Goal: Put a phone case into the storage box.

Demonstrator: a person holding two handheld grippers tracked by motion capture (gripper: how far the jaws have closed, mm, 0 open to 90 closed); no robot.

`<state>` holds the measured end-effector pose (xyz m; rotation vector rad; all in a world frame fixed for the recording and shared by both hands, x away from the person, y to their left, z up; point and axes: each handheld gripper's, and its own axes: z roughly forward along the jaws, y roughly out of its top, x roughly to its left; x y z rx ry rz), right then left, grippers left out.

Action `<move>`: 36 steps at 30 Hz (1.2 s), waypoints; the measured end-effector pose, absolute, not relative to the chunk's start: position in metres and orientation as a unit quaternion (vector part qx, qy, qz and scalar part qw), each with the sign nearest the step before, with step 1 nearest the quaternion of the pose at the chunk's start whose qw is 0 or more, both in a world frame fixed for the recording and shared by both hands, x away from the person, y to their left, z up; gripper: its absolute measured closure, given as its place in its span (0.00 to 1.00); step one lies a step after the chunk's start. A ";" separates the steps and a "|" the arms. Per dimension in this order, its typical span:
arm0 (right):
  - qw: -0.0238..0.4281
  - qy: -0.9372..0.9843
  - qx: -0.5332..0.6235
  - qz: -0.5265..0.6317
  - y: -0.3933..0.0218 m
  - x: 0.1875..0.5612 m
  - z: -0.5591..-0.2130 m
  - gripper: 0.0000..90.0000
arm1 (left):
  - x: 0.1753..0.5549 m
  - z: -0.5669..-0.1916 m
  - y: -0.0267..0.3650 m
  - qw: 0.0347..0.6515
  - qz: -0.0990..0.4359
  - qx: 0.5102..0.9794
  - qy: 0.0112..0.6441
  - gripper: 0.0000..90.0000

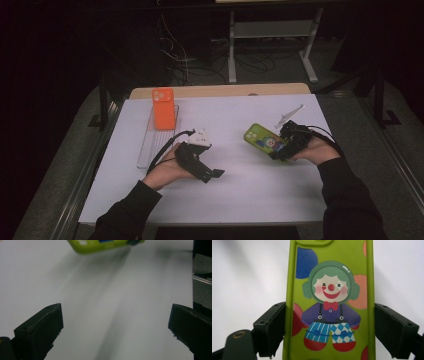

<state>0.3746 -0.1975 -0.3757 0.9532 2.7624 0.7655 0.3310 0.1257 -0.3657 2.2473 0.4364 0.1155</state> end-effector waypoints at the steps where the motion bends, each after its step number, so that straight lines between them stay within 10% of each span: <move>1: 0.057 0.918 0.301 0.253 -0.194 0.373 -0.375 0.17 | 0.333 -0.363 0.126 0.414 0.046 0.894 0.165 0.00; 36: 0.002 0.967 0.046 0.251 -0.094 0.323 -0.371 0.17 | 0.323 -0.382 0.104 0.368 -0.015 0.929 0.029 0.00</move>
